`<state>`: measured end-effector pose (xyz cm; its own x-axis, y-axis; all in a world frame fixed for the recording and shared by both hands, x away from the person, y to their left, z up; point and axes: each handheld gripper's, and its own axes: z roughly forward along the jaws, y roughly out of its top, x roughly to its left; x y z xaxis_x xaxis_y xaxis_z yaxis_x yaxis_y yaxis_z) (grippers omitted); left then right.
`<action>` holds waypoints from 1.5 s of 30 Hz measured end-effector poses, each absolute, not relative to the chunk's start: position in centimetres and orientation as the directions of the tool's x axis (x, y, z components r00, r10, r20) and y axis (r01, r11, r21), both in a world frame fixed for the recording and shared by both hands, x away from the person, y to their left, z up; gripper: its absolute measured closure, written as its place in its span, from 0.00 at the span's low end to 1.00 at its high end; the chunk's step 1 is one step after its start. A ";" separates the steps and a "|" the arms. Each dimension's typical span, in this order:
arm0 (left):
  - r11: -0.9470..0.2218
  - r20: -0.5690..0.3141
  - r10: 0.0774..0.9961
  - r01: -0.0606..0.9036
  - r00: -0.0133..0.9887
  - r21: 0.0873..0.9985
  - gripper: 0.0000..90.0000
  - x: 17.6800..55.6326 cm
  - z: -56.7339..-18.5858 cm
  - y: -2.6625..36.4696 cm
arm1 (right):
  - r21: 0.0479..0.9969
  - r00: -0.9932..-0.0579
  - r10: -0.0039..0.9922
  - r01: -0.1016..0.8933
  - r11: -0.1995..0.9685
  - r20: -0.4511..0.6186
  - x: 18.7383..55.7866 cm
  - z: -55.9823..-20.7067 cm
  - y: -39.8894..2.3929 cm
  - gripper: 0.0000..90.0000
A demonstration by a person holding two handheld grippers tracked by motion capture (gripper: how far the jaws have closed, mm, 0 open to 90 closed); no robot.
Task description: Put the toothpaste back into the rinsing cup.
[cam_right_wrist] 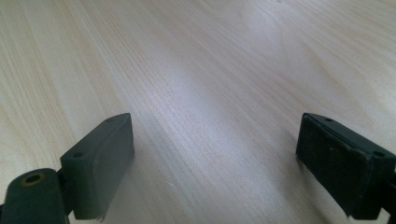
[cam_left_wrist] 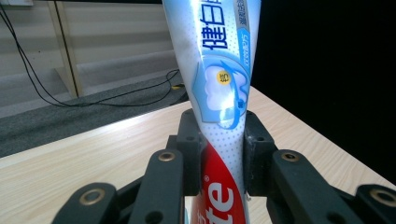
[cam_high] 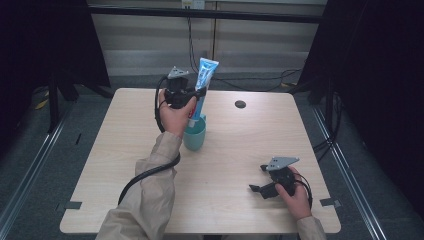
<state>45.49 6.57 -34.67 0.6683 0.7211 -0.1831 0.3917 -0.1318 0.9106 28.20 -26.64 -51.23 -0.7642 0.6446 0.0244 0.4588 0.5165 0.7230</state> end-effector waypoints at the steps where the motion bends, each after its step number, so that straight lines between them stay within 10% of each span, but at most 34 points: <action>1: -0.135 -0.180 0.722 0.391 0.668 0.911 0.82 45.5 -34.8 6.5 | 0.723 -0.764 0.644 0.459 0.517 0.024 28.2 -51.2 -26.6 0.12; 45: -0.128 -0.190 0.754 0.424 0.629 0.896 0.81 46.8 -38.3 6.2 | 0.723 -0.764 0.645 0.459 0.516 0.025 28.2 -51.2 -26.6 0.12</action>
<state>46.75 6.23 -38.33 0.6287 0.7541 -0.1900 0.4243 -0.1278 0.8965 28.20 -26.64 -51.23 -0.7640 0.6447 0.0248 0.4590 0.5161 0.7232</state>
